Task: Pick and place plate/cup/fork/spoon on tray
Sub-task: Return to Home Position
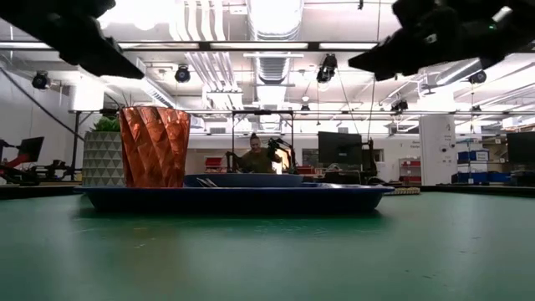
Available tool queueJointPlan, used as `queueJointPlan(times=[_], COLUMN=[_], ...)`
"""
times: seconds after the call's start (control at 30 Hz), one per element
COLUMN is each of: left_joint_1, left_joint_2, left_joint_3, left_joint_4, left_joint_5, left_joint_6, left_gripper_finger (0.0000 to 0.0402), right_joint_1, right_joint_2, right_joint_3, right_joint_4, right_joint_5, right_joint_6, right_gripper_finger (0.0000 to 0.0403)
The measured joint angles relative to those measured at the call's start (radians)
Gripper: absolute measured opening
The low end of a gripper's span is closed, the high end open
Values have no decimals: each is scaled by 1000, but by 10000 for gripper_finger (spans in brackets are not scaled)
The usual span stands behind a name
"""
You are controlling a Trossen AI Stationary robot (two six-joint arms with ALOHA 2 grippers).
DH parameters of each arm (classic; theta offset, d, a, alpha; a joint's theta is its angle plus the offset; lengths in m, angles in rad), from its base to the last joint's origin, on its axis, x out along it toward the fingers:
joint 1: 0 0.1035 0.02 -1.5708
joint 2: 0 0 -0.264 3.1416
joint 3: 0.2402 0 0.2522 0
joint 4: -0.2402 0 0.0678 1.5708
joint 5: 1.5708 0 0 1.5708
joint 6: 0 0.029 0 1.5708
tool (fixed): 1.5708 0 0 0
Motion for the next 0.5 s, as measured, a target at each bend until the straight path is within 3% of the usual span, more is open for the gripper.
queueJointPlan(times=[0.27, 0.5], left_joint_1=[3, 3], left_joint_2=[-323, -593], left_joint_3=[-185, -307], left_joint_4=[58, 101], left_joint_5=[81, 134], left_joint_6=[93, 126], left_gripper_finger=[16, 1], right_joint_1=[-2, -15], right_joint_2=[-200, -382], right_joint_3=[-140, -268], right_joint_4=[53, 82], right_joint_5=[0, 0], right_joint_6=[11, 2], right_gripper_finger=[9, 9])
